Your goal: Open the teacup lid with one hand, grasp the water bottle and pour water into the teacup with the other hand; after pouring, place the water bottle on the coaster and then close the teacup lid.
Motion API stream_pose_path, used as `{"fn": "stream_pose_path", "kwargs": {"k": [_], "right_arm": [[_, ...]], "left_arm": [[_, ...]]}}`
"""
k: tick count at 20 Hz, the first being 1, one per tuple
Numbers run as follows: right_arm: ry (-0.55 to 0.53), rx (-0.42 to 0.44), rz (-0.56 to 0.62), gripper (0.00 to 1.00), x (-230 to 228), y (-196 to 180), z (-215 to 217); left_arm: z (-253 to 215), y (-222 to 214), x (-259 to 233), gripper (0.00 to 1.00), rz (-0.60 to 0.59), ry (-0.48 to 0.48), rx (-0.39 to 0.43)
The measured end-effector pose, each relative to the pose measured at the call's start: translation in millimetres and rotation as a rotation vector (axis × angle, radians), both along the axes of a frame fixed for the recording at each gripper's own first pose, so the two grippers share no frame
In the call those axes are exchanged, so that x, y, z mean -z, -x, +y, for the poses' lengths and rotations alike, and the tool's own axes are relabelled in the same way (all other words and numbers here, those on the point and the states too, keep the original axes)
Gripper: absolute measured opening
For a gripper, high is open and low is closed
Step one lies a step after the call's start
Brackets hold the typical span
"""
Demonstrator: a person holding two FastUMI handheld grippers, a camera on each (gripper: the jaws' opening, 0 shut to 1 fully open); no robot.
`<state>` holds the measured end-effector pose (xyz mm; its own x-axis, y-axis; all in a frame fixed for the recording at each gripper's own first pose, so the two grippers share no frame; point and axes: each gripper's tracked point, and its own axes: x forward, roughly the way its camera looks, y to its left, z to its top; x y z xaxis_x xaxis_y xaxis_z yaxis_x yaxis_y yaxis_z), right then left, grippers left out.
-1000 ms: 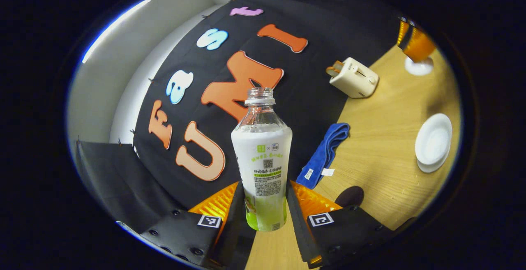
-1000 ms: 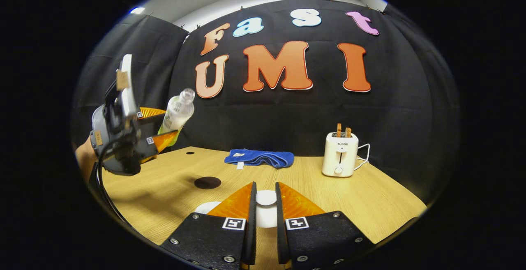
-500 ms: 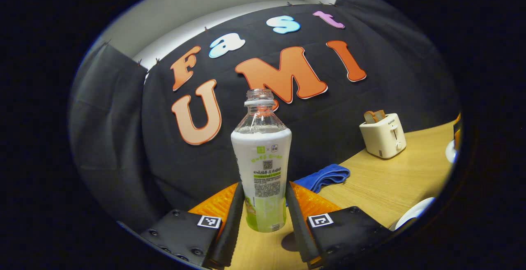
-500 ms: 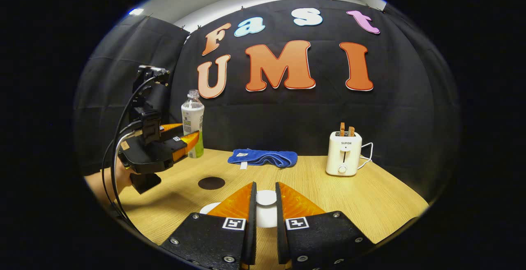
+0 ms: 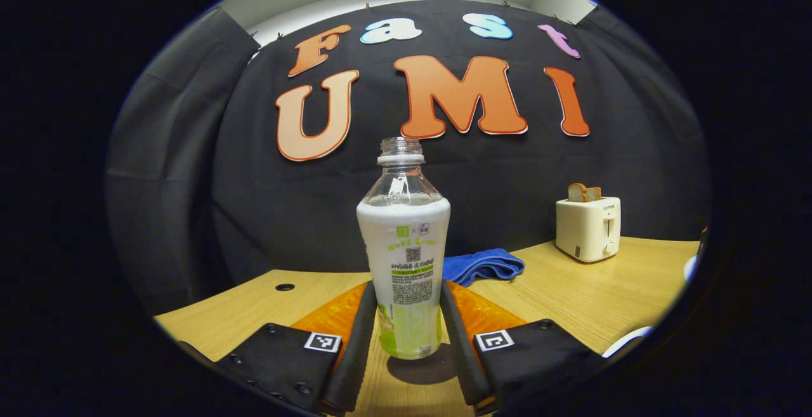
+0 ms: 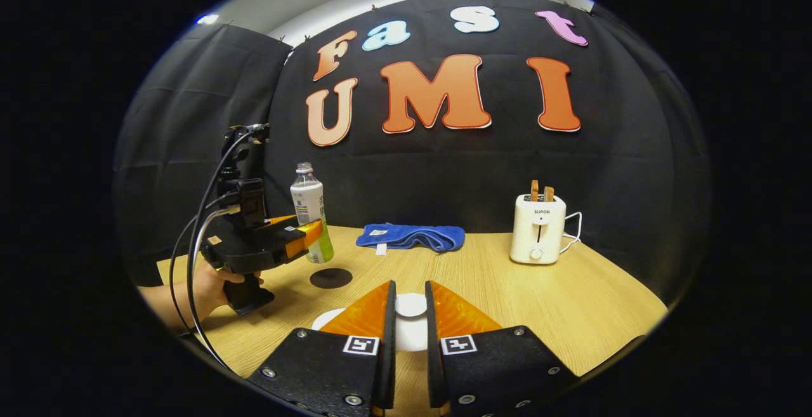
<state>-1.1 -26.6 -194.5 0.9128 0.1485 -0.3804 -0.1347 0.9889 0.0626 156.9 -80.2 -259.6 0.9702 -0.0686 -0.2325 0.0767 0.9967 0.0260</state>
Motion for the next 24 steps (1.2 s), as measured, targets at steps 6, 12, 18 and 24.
{"fn": "stream_pose_path", "kwargs": {"k": [6, 12, 18, 24], "right_arm": [[-0.003, -0.017, 0.024, 0.21, 11.2, 0.4, 6.8], [-0.001, -0.033, 0.026, 0.21, 9.5, 1.7, 14.6], [0.018, -0.068, 0.034, 0.21, 8.7, 3.1, 31.8], [0.022, -0.105, 0.045, 0.21, 10.2, 3.7, 51.1]], "left_arm": [[15.3, -9.2, 40.8, 0.63, 0.167, 0.159, -0.067], [17.2, -3.0, 46.7, 0.63, 0.197, 0.155, -0.053], [3.5, -2.7, 48.5, 0.62, 0.234, 0.118, -0.004], [-6.5, 6.3, 53.2, 0.68, 0.274, 0.148, 0.052]]}}
